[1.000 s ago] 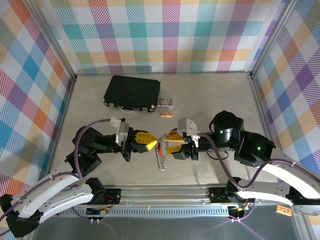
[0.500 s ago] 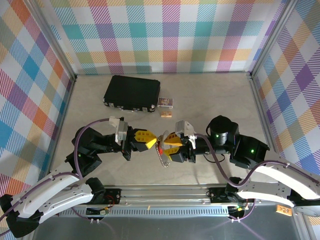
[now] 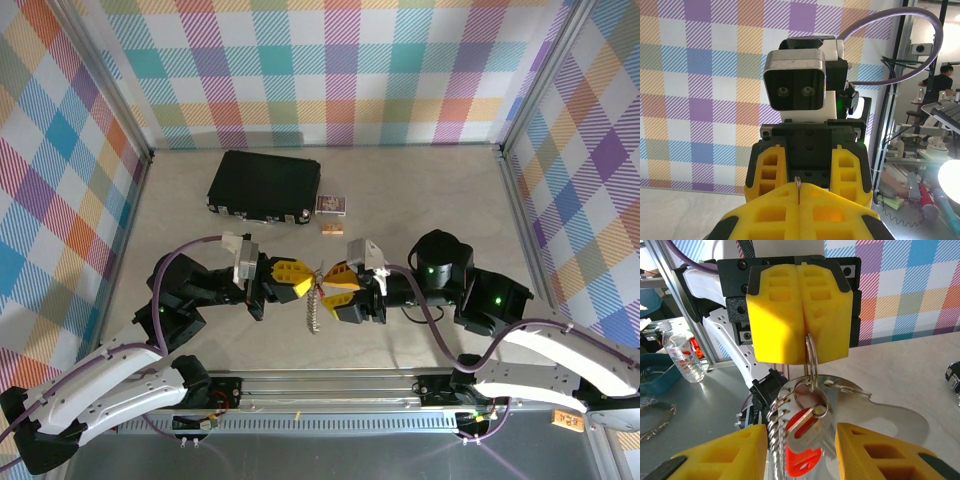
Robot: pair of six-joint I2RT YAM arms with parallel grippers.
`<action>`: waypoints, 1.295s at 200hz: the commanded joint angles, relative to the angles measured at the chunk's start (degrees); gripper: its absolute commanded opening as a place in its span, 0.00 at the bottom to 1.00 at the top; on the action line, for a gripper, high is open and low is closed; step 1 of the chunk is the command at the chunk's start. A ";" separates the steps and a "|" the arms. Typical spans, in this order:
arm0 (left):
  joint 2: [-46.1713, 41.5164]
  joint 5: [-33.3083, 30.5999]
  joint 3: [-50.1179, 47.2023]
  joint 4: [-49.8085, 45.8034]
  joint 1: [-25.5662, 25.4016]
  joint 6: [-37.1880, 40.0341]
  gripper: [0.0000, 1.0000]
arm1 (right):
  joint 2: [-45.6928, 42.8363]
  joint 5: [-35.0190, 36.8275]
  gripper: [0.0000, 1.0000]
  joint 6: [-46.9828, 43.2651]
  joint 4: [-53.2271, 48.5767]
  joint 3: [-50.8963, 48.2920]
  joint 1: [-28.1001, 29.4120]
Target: Put the keys on the keyring
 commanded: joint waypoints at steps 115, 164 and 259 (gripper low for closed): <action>-0.53 0.49 -0.44 4.69 -0.23 -0.86 0.00 | 1.14 1.81 0.24 0.64 3.22 -1.32 0.33; -0.88 0.23 -0.41 4.04 -0.23 -0.42 0.00 | 0.66 2.62 0.12 -0.04 2.96 -1.14 0.33; 0.13 -0.83 0.51 0.28 -0.23 2.26 0.00 | -0.97 6.47 0.00 -2.56 1.77 -0.97 0.33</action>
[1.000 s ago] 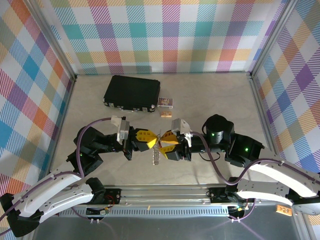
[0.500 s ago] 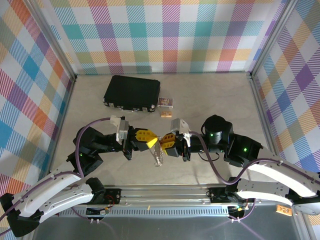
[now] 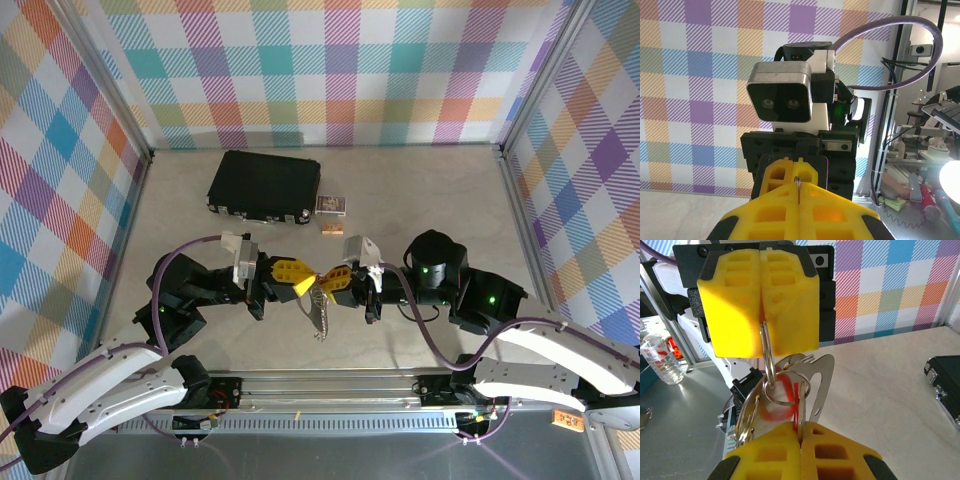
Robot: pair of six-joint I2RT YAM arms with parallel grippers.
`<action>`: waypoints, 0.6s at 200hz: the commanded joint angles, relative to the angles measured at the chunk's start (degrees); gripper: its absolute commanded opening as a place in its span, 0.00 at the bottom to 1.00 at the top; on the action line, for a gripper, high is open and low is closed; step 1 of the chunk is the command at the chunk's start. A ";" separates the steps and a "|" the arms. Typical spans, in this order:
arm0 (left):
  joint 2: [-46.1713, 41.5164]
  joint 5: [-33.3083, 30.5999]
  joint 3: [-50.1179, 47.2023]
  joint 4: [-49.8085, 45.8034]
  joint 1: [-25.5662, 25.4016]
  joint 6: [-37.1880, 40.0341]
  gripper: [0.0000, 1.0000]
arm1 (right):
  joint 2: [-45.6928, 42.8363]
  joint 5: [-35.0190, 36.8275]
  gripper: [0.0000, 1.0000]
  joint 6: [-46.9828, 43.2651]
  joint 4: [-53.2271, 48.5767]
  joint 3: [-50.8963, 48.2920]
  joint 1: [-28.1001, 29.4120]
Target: Put the keys on the keyring
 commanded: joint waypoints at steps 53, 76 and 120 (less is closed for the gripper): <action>1.33 -1.52 1.26 -2.67 -0.23 3.75 0.00 | -2.12 3.53 0.00 -2.49 0.46 -0.14 0.37; 1.62 -1.66 1.64 -3.19 -0.24 4.20 0.00 | -2.06 3.83 0.00 -2.51 0.33 -0.14 0.34; 1.36 -2.99 2.59 -7.51 -0.25 6.89 0.00 | -2.70 4.44 0.00 -2.51 0.15 -0.05 0.33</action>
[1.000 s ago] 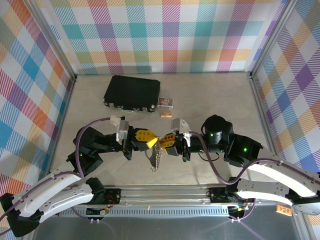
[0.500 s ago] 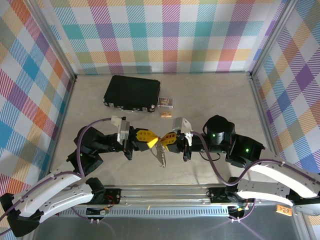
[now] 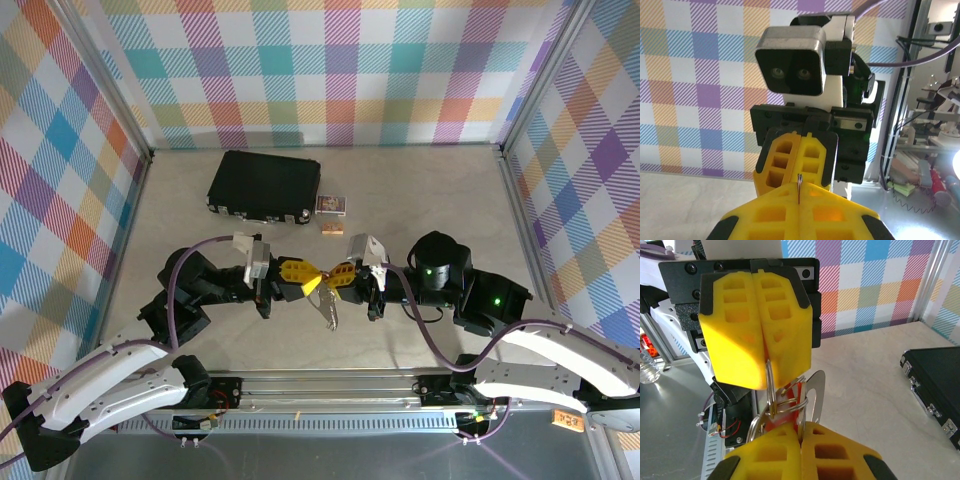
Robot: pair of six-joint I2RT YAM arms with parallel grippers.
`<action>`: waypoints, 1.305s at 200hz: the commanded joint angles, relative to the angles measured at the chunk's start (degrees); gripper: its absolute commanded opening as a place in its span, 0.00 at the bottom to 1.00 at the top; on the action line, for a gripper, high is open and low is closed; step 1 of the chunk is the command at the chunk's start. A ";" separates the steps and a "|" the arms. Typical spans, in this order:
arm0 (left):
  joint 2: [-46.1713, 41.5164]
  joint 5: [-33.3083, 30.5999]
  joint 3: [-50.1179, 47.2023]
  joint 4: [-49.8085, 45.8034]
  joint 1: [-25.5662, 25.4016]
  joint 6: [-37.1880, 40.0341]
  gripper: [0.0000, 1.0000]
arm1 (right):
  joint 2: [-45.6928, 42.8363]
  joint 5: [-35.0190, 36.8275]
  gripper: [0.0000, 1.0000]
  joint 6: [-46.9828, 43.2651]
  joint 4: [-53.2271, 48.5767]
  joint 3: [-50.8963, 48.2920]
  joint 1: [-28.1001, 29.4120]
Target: Put the keys on the keyring
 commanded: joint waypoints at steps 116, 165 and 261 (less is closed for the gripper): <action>-2.74 -4.92 2.28 -8.52 -0.23 5.91 0.00 | -3.05 2.79 0.00 -3.55 -1.15 0.89 0.33; -2.44 -6.46 2.51 -11.99 -0.24 8.53 0.00 | -2.39 2.96 0.00 -3.50 -2.30 1.55 0.33; 0.04 -4.89 3.27 -14.01 -0.25 9.01 0.00 | -1.03 3.66 0.00 -4.06 -3.79 2.70 0.37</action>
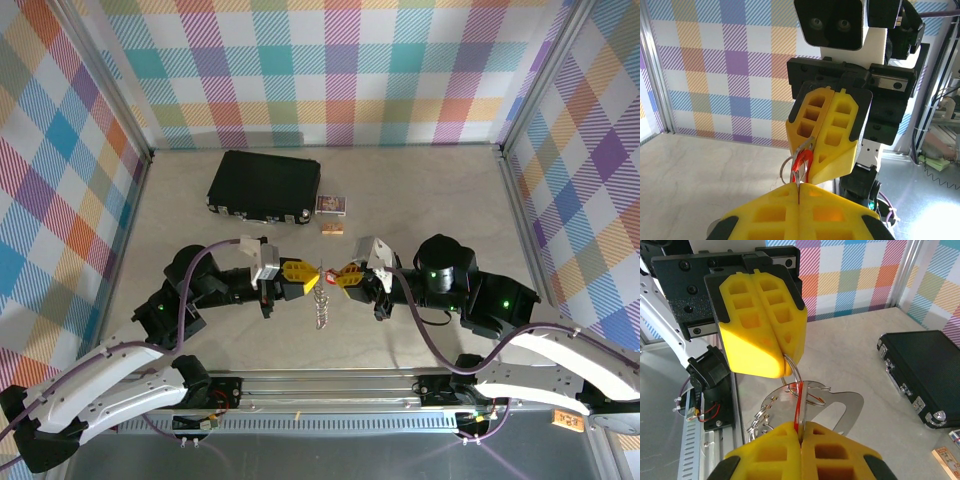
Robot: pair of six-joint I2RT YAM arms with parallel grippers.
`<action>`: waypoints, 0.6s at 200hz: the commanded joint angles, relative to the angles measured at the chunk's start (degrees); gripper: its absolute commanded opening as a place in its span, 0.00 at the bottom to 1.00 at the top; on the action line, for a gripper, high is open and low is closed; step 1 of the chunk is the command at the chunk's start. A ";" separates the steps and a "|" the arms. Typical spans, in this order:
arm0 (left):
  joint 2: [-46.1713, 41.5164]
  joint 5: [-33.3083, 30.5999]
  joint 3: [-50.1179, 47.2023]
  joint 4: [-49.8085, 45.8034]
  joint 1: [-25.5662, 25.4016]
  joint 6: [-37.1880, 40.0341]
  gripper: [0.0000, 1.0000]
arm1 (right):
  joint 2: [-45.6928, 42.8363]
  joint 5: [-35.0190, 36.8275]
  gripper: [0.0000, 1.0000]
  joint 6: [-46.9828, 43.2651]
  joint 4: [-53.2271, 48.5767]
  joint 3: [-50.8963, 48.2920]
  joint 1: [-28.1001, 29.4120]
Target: Put the keys on the keyring
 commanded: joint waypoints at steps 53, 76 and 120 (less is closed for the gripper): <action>2.23 4.69 3.30 -3.05 -0.28 0.77 0.00 | 0.96 -0.91 0.00 -1.36 1.35 2.39 0.38; 2.95 4.95 3.82 -4.16 -0.26 0.71 0.00 | 0.89 -1.14 0.00 -1.64 1.44 2.48 0.38; 2.48 4.92 4.60 -6.12 -0.27 1.11 0.00 | -0.64 -0.97 0.00 -2.40 1.76 1.61 0.35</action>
